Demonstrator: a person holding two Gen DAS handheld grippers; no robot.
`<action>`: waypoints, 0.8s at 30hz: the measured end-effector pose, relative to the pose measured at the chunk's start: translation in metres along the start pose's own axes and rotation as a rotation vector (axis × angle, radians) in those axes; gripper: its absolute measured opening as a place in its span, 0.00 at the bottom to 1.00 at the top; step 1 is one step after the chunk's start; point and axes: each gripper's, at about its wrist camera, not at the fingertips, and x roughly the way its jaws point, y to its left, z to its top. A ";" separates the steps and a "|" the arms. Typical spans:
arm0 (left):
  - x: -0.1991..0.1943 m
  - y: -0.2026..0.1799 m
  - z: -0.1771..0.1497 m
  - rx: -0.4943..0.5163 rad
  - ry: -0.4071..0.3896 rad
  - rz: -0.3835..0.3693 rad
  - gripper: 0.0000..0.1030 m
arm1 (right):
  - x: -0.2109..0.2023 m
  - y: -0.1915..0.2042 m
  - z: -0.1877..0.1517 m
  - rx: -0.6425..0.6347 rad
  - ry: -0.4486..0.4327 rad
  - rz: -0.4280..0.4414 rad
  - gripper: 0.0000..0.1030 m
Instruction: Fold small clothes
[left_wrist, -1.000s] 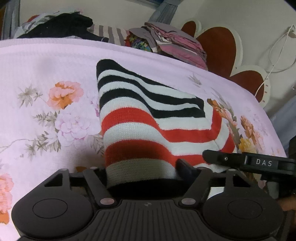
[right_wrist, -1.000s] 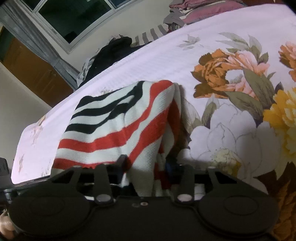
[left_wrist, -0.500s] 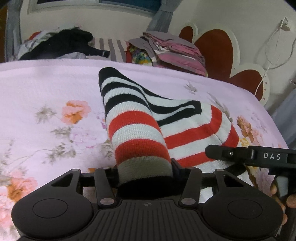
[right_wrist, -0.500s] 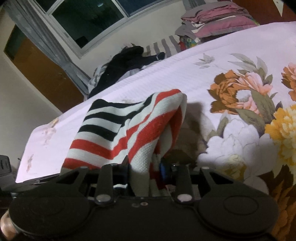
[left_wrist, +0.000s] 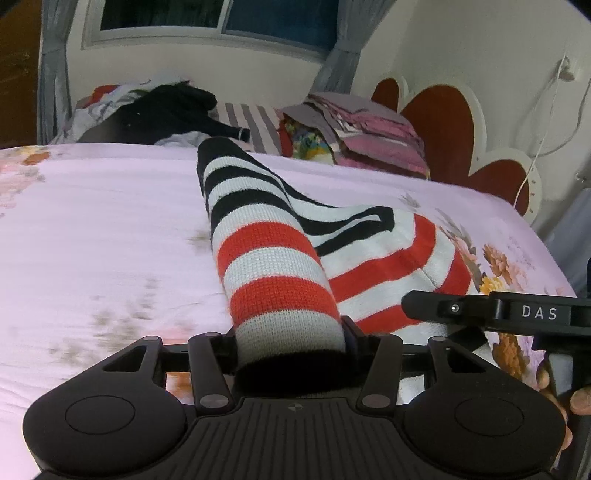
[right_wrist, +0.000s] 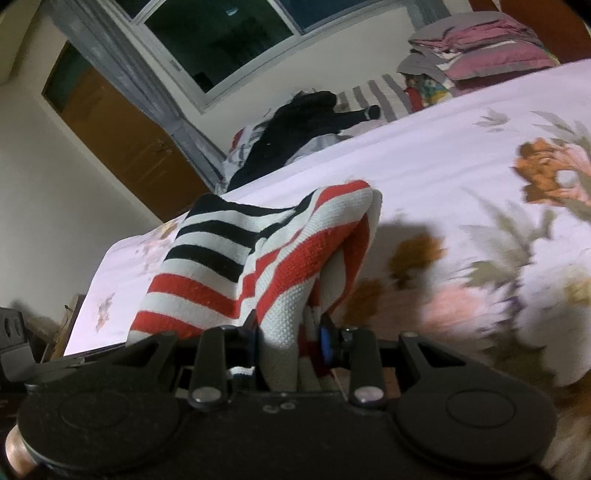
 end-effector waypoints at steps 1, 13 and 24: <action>-0.006 0.016 0.000 0.002 -0.005 -0.006 0.49 | 0.005 0.013 -0.004 -0.001 -0.006 -0.001 0.29; -0.057 0.235 0.000 -0.051 0.001 -0.015 0.49 | 0.127 0.179 -0.053 0.015 0.001 -0.005 0.28; -0.035 0.352 -0.015 -0.095 -0.021 0.027 0.52 | 0.222 0.217 -0.066 -0.004 0.045 -0.009 0.29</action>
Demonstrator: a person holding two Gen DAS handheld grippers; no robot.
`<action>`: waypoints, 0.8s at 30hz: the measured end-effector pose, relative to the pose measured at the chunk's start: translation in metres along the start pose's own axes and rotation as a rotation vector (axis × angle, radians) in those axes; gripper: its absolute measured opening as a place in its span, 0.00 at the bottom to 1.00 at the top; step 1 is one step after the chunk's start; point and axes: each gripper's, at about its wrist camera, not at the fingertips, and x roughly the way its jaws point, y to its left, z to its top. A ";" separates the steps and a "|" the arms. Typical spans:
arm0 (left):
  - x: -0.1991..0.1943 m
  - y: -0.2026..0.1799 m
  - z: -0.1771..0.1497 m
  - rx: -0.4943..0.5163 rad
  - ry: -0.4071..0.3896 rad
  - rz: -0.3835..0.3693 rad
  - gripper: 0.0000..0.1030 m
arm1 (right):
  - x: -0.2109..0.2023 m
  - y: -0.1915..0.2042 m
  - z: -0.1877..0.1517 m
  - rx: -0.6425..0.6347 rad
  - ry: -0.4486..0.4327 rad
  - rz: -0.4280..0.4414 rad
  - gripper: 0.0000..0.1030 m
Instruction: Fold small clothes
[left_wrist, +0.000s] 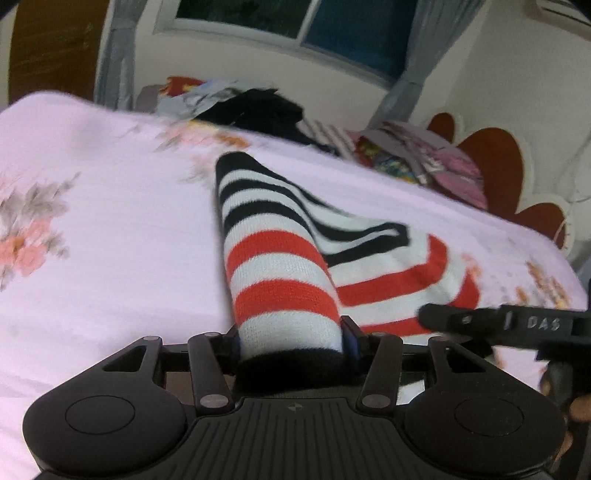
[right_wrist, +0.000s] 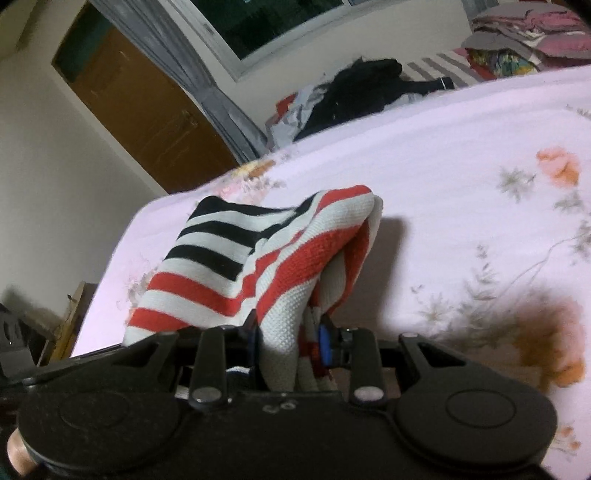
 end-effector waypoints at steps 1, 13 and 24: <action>0.006 0.011 -0.007 -0.030 -0.001 -0.014 0.55 | 0.006 -0.002 -0.002 0.004 0.010 -0.016 0.30; 0.001 0.010 0.014 -0.081 -0.083 0.005 0.65 | 0.008 -0.010 0.024 0.090 -0.021 -0.065 0.51; 0.053 0.017 0.030 -0.101 -0.017 0.054 0.65 | 0.038 -0.007 0.041 -0.031 -0.056 -0.196 0.10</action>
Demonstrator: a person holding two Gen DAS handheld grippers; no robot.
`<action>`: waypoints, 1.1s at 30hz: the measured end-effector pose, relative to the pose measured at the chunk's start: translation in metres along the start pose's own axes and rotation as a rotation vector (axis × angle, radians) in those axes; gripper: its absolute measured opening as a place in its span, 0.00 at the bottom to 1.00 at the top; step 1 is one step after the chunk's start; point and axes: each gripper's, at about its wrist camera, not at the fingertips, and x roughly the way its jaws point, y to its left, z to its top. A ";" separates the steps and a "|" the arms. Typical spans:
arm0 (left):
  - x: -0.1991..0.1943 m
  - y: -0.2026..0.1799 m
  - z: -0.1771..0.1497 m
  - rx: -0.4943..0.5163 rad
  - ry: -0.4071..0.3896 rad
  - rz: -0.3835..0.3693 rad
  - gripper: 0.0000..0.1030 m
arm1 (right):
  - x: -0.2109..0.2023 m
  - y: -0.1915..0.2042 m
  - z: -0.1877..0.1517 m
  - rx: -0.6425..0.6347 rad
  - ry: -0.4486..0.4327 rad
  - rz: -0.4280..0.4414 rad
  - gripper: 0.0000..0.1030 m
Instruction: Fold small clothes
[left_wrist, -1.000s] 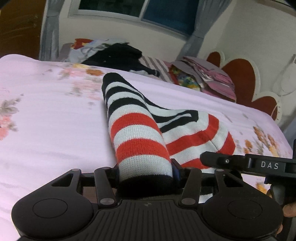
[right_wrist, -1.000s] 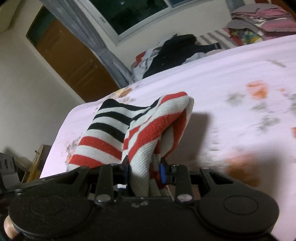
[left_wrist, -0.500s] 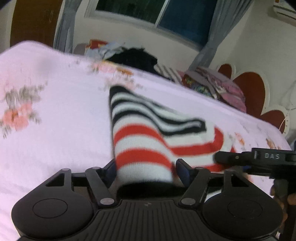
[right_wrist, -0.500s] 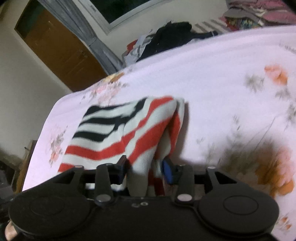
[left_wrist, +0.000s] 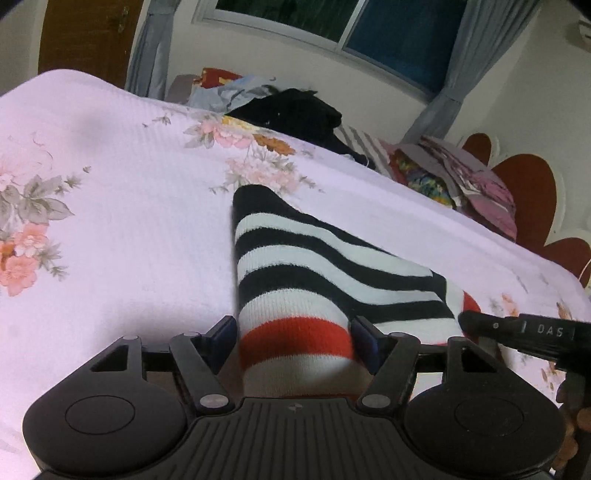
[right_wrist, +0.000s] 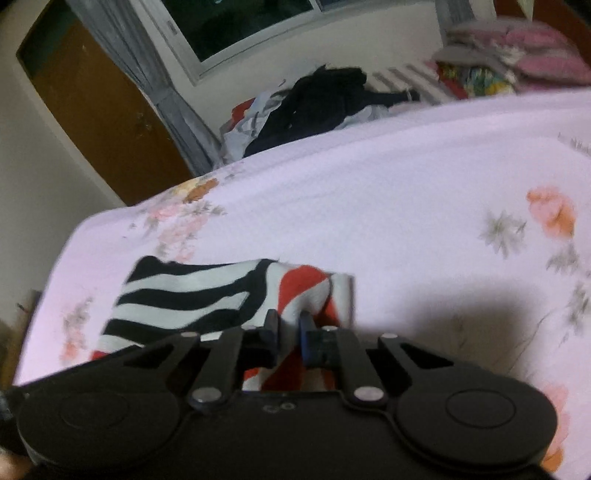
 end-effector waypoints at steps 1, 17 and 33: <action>0.001 0.000 0.000 0.000 0.004 -0.002 0.65 | 0.005 -0.002 -0.002 -0.005 0.007 -0.023 0.10; -0.058 -0.015 -0.034 0.073 0.008 0.013 0.65 | -0.064 0.026 -0.038 -0.083 -0.079 0.019 0.23; -0.103 -0.025 -0.062 0.129 -0.003 0.031 0.65 | -0.099 0.029 -0.078 -0.146 -0.044 -0.065 0.24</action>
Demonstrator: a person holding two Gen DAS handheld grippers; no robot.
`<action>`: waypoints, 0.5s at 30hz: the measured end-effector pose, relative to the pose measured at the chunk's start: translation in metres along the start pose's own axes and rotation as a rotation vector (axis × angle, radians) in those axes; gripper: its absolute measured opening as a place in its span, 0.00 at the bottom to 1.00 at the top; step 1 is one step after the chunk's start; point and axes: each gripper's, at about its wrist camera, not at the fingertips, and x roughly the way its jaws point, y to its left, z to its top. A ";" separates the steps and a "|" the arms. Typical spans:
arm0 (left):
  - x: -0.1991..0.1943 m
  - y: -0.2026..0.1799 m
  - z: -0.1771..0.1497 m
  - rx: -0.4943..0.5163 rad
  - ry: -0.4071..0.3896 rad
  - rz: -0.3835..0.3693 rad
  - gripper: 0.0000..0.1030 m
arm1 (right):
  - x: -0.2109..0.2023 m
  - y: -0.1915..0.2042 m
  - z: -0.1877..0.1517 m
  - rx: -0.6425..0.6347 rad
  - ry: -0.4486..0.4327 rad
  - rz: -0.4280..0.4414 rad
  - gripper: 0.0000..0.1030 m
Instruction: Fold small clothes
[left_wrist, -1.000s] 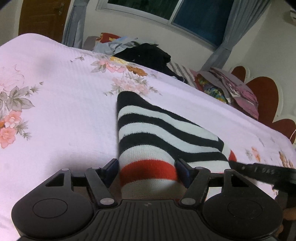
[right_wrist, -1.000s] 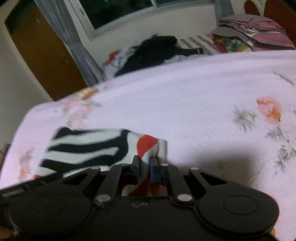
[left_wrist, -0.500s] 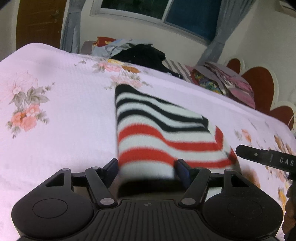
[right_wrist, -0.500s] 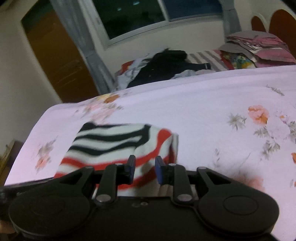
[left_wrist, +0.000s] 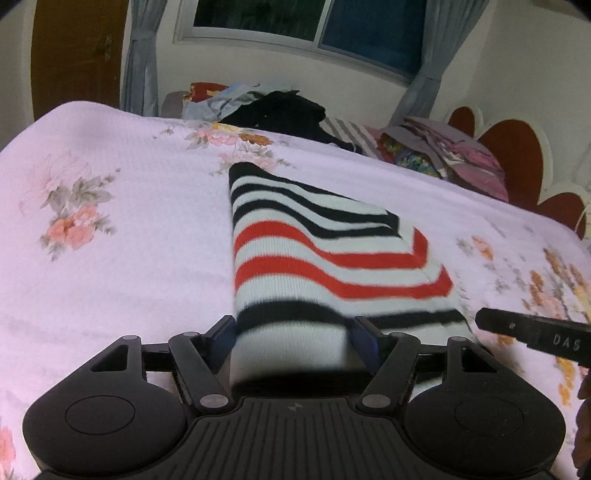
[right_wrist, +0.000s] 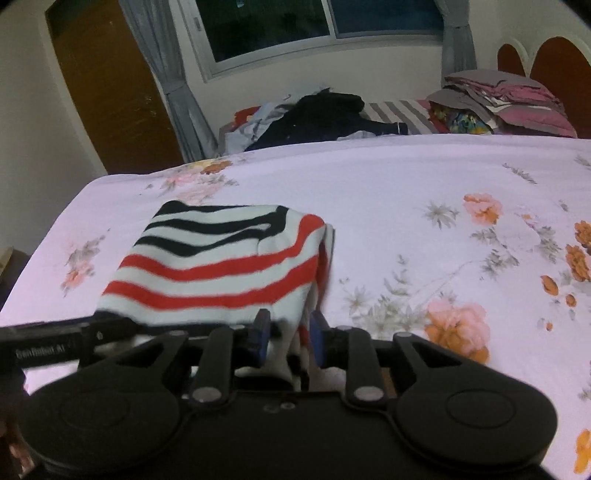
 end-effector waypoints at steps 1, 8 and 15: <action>-0.003 0.001 -0.005 0.004 0.006 -0.005 0.65 | -0.003 -0.001 -0.004 0.007 0.004 0.001 0.24; 0.001 0.008 -0.024 -0.014 0.050 -0.016 0.65 | 0.003 -0.011 -0.029 0.041 0.053 -0.031 0.22; -0.003 0.007 -0.033 0.009 0.069 -0.028 0.66 | -0.018 -0.010 -0.045 0.088 0.043 -0.015 0.22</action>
